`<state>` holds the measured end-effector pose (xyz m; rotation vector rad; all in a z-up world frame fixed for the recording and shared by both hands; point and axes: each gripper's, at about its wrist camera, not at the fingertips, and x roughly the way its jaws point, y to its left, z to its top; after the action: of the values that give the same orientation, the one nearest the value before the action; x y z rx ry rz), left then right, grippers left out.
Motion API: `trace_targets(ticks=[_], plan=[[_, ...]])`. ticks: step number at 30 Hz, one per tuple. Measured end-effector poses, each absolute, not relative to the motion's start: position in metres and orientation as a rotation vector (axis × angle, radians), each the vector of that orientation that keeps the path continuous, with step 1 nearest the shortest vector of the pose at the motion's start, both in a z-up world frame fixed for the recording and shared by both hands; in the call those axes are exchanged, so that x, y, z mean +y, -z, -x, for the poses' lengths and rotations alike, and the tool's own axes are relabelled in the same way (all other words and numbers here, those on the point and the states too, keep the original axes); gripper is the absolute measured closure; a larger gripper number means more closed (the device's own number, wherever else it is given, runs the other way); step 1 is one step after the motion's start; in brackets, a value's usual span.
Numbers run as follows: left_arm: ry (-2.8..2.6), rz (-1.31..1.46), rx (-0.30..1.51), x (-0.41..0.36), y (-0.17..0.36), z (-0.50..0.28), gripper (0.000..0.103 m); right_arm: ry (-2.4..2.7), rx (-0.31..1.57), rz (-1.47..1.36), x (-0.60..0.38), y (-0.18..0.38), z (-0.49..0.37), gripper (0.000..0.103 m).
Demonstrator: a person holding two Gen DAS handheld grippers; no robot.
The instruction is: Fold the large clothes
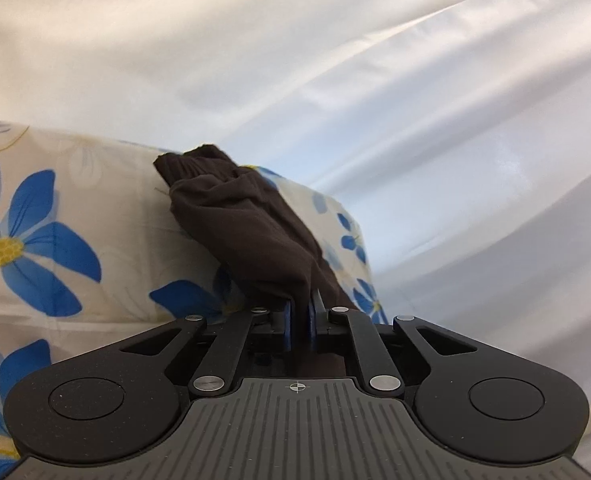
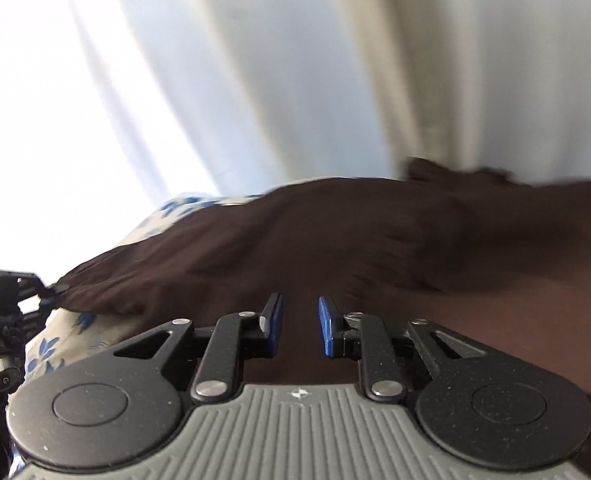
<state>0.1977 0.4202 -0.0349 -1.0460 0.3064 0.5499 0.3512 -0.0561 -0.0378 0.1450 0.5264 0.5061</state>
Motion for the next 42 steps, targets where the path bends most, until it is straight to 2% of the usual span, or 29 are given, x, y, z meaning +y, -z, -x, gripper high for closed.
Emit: trace_targets(ticks=[7,9,13,17,20,27,31,34,36,38,40,42], plan=[[-0.435,0.923,0.267,0.402,-0.002,-0.206,0.095,-0.539,0.53,-0.133,0.039,0.065,-0.403,0.084],[-0.368,0.877,0.245,0.39,-0.019,-0.211,0.095,-0.51,0.592,-0.086,0.057,0.085,-0.412,0.085],[-0.219,0.751,0.202,0.352,-0.054,-0.228,0.096,-0.509,0.566,-0.044,0.061,0.1,-0.408,0.085],[-0.048,0.63,0.235,0.293,-0.074,-0.262,0.096,-0.554,0.591,-0.102,0.047,0.1,-0.413,0.085],[0.036,0.504,0.327,0.239,-0.069,-0.296,0.095,-0.57,0.631,-0.273,0.012,0.094,-0.413,0.085],[0.107,0.241,0.595,0.13,0.01,-0.352,0.094,-0.474,0.462,-0.48,-0.105,0.056,-0.367,0.083],[0.076,0.061,0.694,0.097,0.059,-0.37,0.086,-0.414,0.471,-0.475,-0.148,0.057,-0.353,0.081],[0.092,0.014,0.678,0.091,0.068,-0.37,0.082,-0.415,0.506,-0.506,-0.158,0.063,-0.355,0.076],[0.102,0.02,0.687,0.092,0.062,-0.367,0.078,-0.435,0.494,-0.505,-0.157,0.06,-0.355,0.064],[0.118,0.05,0.68,0.096,0.051,-0.361,0.071,-0.458,0.469,-0.497,-0.153,0.055,-0.354,0.047],[0.128,0.091,0.647,0.099,0.037,-0.346,0.049,-0.479,0.46,-0.495,-0.138,0.051,-0.361,0.04],[0.105,0.109,0.608,0.11,0.023,-0.328,0.046,-0.483,0.48,-0.509,-0.134,0.053,-0.373,0.039]])
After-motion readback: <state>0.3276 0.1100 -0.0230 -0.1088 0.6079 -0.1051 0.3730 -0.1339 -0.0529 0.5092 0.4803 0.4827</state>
